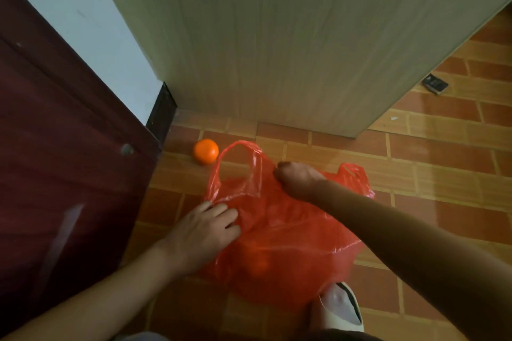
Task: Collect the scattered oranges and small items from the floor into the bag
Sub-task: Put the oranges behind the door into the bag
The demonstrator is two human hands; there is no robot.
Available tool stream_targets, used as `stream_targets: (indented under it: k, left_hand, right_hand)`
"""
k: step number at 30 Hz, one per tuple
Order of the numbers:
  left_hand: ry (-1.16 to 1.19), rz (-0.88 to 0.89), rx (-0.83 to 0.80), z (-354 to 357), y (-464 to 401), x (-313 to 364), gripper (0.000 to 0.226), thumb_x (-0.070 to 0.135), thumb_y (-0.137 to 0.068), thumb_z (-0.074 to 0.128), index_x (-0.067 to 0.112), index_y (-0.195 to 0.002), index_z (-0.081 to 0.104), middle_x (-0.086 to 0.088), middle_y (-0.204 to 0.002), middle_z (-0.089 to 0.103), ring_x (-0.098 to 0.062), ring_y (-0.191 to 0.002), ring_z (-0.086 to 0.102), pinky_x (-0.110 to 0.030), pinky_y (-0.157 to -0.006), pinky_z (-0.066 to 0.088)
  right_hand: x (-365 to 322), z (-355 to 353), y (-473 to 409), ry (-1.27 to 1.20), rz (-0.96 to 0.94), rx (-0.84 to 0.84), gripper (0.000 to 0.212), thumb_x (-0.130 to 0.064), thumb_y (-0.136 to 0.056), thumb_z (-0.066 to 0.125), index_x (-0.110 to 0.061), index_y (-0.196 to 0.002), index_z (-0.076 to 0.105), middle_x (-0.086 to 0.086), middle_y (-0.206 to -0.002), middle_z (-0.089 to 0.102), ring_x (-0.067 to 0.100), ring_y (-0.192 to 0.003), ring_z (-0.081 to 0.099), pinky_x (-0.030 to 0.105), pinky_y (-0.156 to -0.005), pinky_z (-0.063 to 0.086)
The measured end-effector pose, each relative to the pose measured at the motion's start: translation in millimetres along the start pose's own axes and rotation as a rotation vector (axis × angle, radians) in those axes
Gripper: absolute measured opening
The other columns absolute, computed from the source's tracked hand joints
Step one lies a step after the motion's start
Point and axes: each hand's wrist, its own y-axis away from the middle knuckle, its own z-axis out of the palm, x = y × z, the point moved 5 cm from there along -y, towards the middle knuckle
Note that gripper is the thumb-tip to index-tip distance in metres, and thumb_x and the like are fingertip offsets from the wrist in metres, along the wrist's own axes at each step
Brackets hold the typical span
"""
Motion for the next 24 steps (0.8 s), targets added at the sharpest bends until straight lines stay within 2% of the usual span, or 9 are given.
stream_targets:
  k: [3,5,8,10,13,17,20,22,24]
  left_hand:
    - [0.01,-0.02,-0.055,3.5,1.4,-5.1,0.015,0.013,-0.071,0.062,0.026,-0.078,0.061,0.002,-0.089,0.057,-0.022,-0.081,0.058,-0.036,-0.067,0.051]
    - [0.012,0.12,-0.173,17.6,9.9,6.9,0.009,0.024,-0.075,0.055,0.027,-0.075,0.064,0.006,-0.089,0.06,-0.019,-0.082,0.062,-0.033,-0.072,0.055]
    - [-0.046,0.307,-0.443,54.9,27.3,28.7,0.025,0.037,-0.081,0.047,0.029,-0.075,0.069,0.012,-0.09,0.067,-0.013,-0.09,0.069,-0.031,-0.076,0.059]
    - [-0.042,0.367,-0.522,65.3,28.5,38.5,0.029,0.039,-0.082,0.043,0.026,-0.077,0.069,0.01,-0.088,0.068,-0.013,-0.087,0.068,-0.029,-0.072,0.057]
    - [0.012,0.351,-0.412,55.9,9.5,46.6,0.031,0.053,-0.078,0.052,0.026,-0.079,0.067,0.008,-0.085,0.065,-0.015,-0.084,0.064,-0.028,-0.075,0.056]
    - [0.135,0.168,-0.102,22.9,-28.5,40.5,0.036,0.055,-0.093,0.054,0.024,-0.087,0.07,0.001,-0.09,0.065,-0.022,-0.09,0.061,-0.039,-0.086,0.054]
    - [0.2,0.037,0.077,-5.8,-55.3,30.0,0.033,0.047,-0.097,0.052,0.022,-0.101,0.072,-0.002,-0.109,0.067,-0.024,-0.108,0.061,-0.044,-0.099,0.048]
    - [0.153,-0.037,0.023,-11.8,-74.8,27.3,0.039,0.049,-0.096,0.051,0.024,-0.121,0.067,-0.004,-0.135,0.059,-0.027,-0.132,0.05,-0.05,-0.113,0.039]
    - [0.112,-0.095,-0.182,1.5,-91.6,22.2,0.057,0.057,-0.095,0.052,0.029,-0.144,0.051,-0.006,-0.16,0.035,-0.03,-0.153,0.023,-0.059,-0.123,0.022]
  right_hand:
    - [18.8,-28.9,-4.4,-0.033,0.051,0.173,0.015,-0.009,-0.096,0.053,-0.01,-0.107,0.063,0.013,-0.108,0.06,0.035,-0.091,0.066,0.036,-0.07,0.049]
    - [32.8,-39.6,-6.6,-0.035,0.089,0.245,0.017,-0.008,-0.096,0.051,-0.008,-0.108,0.063,0.015,-0.109,0.059,0.038,-0.089,0.066,0.038,-0.068,0.047]
    - [46.5,-33.8,-9.8,-0.061,0.191,0.193,0.024,-0.006,-0.097,0.051,-0.006,-0.119,0.06,0.014,-0.119,0.053,0.04,-0.094,0.066,0.044,-0.074,0.053]
    - [44.5,-17.3,-10.6,-0.099,0.213,0.083,0.044,-0.017,-0.098,0.059,-0.008,-0.14,0.049,0.012,-0.134,0.047,0.038,-0.113,0.062,0.045,-0.09,0.053]
    - [30.1,2.2,-4.4,-0.043,0.163,-0.017,0.076,-0.043,-0.1,0.059,-0.017,-0.161,0.023,0.008,-0.16,0.032,0.033,-0.138,0.044,0.05,-0.111,0.039]
    - [16.2,1.0,15.2,0.015,0.117,0.116,0.075,-0.053,-0.102,0.049,-0.024,-0.163,0.016,0.006,-0.168,0.02,0.032,-0.152,0.024,0.059,-0.122,0.022]
    - [10.9,-7.3,38.2,0.018,0.097,0.188,0.074,-0.057,-0.101,0.044,-0.026,-0.163,0.016,0.008,-0.17,0.014,0.033,-0.156,0.013,0.065,-0.123,0.015]
    - [9.1,-13.3,59.5,-0.005,0.099,0.203,0.08,-0.064,-0.098,0.041,-0.027,-0.164,0.013,0.006,-0.171,0.01,0.032,-0.158,0.008,0.065,-0.124,0.011]
    - [9.7,-12.6,83.9,-0.033,0.107,0.218,0.088,-0.07,-0.093,0.042,-0.029,-0.164,0.011,0.004,-0.172,0.008,0.03,-0.159,0.002,0.064,-0.125,0.009]
